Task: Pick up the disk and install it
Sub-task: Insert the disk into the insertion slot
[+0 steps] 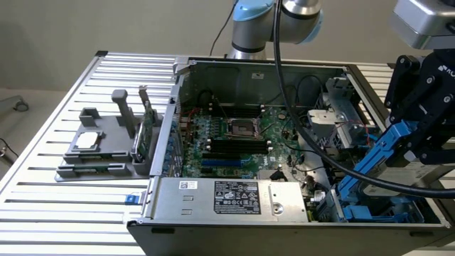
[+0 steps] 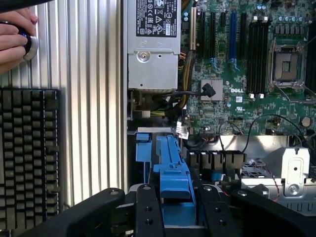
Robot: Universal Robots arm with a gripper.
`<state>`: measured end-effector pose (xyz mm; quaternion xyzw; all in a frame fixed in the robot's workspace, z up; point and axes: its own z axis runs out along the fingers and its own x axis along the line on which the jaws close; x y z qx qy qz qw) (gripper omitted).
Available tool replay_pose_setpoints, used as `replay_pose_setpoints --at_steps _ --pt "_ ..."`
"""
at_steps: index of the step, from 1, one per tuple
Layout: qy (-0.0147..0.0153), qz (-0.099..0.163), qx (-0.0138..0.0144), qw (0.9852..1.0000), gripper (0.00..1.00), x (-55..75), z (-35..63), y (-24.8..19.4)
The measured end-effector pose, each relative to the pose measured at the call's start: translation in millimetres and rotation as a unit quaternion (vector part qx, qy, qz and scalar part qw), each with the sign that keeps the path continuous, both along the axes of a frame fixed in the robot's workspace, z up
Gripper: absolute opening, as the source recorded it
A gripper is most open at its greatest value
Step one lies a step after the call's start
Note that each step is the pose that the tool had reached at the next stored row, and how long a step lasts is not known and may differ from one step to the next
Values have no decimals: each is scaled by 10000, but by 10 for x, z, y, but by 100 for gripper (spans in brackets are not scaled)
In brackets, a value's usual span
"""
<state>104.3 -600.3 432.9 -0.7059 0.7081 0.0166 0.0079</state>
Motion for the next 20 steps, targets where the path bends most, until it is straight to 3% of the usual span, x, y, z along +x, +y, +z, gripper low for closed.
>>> replay_pose_setpoints --at_steps 20 --pt "34 -124 0 9999 33 0 -203 0"
